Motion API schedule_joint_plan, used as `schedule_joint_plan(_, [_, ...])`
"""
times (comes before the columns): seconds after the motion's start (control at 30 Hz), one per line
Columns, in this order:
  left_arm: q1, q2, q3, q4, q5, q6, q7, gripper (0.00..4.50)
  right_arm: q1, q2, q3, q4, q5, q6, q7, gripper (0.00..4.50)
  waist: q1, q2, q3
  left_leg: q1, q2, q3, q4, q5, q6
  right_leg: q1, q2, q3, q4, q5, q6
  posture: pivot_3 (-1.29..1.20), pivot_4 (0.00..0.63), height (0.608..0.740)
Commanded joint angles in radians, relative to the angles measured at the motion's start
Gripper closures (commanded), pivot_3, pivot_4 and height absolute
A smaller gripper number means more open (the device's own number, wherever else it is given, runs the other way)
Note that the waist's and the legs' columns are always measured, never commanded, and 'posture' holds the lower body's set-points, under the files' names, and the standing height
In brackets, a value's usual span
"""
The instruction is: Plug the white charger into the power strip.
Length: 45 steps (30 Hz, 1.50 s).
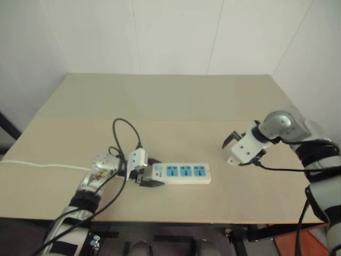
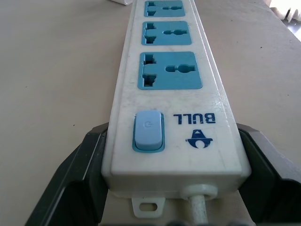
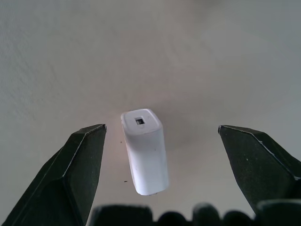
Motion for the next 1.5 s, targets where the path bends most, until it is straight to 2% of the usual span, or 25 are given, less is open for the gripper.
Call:
schedule_joint_plan(0.03, [0.032, 0.0, -0.026, -0.032, 0.0, 0.013, -0.002, 1.21, -0.034, 0.005, 0.005, 0.028, -0.017, -0.043, -0.005, 0.0, -0.002, 0.0, 0.0, 0.0, 0.0, 0.0, 0.0, 0.0, 0.0, 0.0, 0.0, 0.0, 0.0, 0.0, 0.0, 0.0, 0.15, 0.74])
schedule_joint_plan(0.87, [0.109, 0.037, -0.013, -0.142, -0.02, 0.065, 0.045, 1.21, -0.083, 0.083, 0.071, 0.184, -0.143, -0.102, -0.091, 0.0, -0.016, 0.001, 0.0, 0.001, 0.0, 0.0, -0.001, 0.0, 0.0, -0.001, 0.0, 0.0, 0.001, 0.0, 0.0, 0.0, 0.15, 0.74])
schedule_joint_plan(0.97, [0.11, 0.042, -0.012, -0.144, -0.022, 0.067, 0.051, 1.21, -0.086, 0.093, 0.079, 0.201, -0.155, -0.106, -0.095, 0.58, -0.016, 0.001, 0.0, 0.001, 0.0, 0.001, -0.002, 0.0, 0.0, -0.001, 0.0, 0.0, 0.001, 0.0, 0.0, 0.0, 0.15, 0.74])
schedule_joint_plan(1.13, [0.113, 0.048, -0.012, -0.152, -0.026, 0.07, 0.055, 1.21, -0.101, 0.098, 0.099, 0.243, -0.209, -0.119, -0.137, 2.13, -0.019, 0.001, 0.0, 0.002, 0.0, 0.001, -0.002, 0.0, 0.0, 0.0, 0.0, 0.001, 0.001, 0.0, 0.0, 0.0, 0.15, 0.74])
schedule_joint_plan(1.23, [0.121, 0.052, -0.012, -0.163, -0.029, 0.075, 0.058, 1.21, -0.107, 0.102, 0.107, 0.261, -0.229, -0.127, -0.157, 3.23, -0.021, 0.001, 0.0, 0.002, 0.0, 0.001, -0.002, 0.0, -0.001, 0.0, 0.0, 0.001, 0.002, 0.0, -0.001, 0.0, 0.15, 0.74])
schedule_joint_plan(1.5, [0.128, 0.06, -0.011, -0.173, -0.032, 0.084, 0.06, 1.21, -0.111, 0.105, 0.098, 0.274, -0.222, -0.141, -0.188, 3.3, -0.024, 0.001, -0.001, 0.003, 0.001, 0.001, -0.002, 0.0, 0.0, 0.0, 0.0, 0.001, 0.002, 0.0, -0.001, 0.0, 0.15, 0.74])
